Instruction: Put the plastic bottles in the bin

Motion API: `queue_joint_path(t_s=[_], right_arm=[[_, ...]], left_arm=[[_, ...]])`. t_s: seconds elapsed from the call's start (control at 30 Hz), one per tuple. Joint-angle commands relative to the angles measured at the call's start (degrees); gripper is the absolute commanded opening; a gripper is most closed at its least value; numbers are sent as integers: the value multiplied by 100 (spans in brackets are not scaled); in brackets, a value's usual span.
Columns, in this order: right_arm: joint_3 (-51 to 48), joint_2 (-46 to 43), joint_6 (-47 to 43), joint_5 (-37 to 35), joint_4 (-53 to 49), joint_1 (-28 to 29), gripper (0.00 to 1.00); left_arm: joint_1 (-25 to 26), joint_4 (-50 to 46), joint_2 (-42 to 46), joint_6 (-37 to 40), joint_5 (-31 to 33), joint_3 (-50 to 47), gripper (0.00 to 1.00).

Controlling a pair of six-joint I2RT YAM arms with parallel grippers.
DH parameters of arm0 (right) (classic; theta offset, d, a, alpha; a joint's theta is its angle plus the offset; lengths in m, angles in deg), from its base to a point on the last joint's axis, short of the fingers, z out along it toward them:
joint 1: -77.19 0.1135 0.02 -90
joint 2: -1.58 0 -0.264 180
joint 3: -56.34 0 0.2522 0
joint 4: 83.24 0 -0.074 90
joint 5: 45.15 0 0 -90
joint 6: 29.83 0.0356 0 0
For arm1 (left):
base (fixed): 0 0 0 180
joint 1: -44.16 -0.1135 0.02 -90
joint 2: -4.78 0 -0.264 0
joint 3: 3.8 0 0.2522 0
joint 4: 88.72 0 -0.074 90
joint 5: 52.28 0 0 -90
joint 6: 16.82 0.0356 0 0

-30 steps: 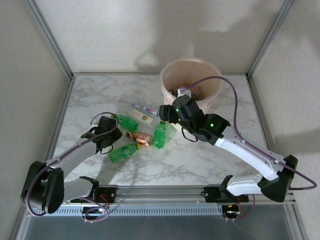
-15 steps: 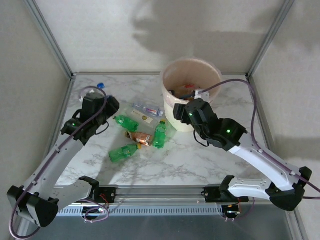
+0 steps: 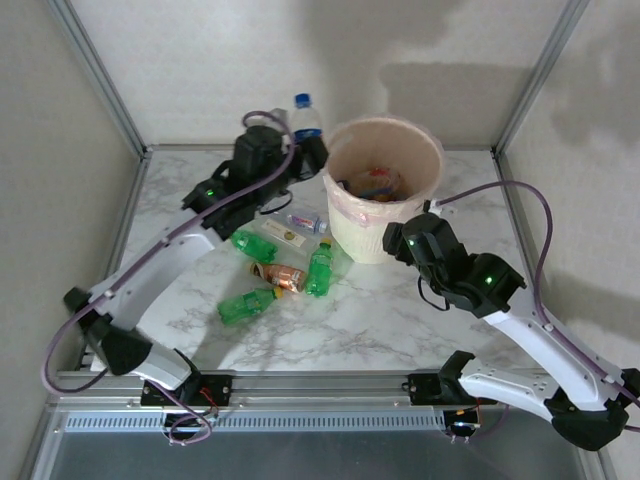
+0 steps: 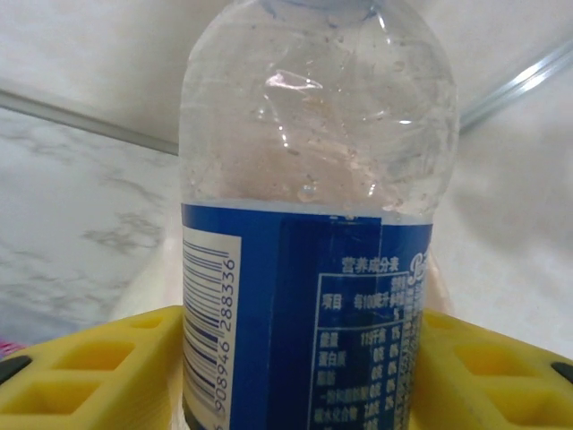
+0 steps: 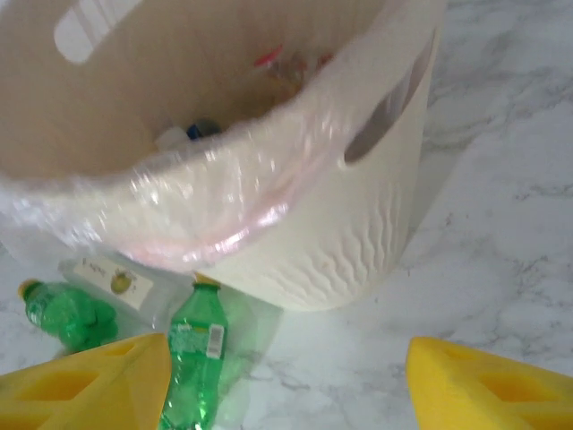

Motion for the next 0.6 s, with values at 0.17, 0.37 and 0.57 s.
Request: queue_joint_path(t_s=[0.17,0.37,0.57], right_arm=[[-501,-399,187,516,-69,35,70],[-705,-450,263,613,-19,124,70],[-941,-336,338,663,318,426,73]], left_arm=[[331,-264,-1502,517,-37,1613,56],[374,-484,-1936,546,53,1941,60],[398,-504,-1926,580,80,1737,73]])
